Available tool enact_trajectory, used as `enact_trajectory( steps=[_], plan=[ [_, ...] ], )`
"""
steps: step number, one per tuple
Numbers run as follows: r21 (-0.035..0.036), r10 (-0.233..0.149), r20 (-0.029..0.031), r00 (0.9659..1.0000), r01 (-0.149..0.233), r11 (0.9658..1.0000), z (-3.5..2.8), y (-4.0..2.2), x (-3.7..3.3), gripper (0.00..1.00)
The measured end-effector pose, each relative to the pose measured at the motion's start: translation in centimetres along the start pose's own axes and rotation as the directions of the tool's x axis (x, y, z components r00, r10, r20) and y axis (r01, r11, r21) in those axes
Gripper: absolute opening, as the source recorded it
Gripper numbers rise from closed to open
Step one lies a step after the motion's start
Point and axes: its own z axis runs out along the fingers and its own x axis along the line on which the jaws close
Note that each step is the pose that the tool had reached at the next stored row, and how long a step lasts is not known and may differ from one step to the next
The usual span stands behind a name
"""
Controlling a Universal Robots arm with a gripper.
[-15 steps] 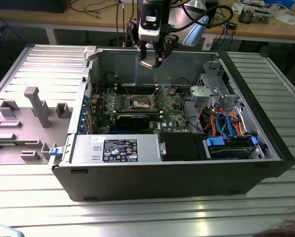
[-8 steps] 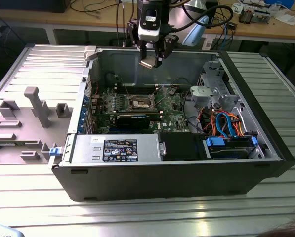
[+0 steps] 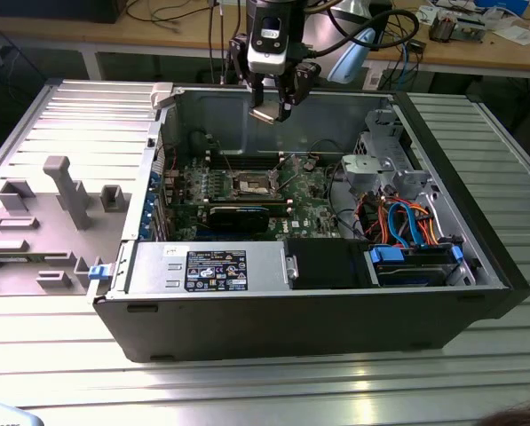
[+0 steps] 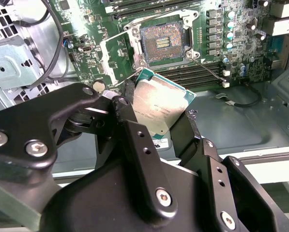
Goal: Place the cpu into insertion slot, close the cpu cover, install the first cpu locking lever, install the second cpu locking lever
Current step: 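Place the cpu into insertion slot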
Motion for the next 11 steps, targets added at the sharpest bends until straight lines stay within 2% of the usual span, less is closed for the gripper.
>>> enact_trajectory(
  steps=[11],
  plan=[
    [-0.0002, 0.008, 0.0007, 1.0000, -0.008, 1.0000, 0.00, 0.00, 0.00, 0.54]
  ],
)
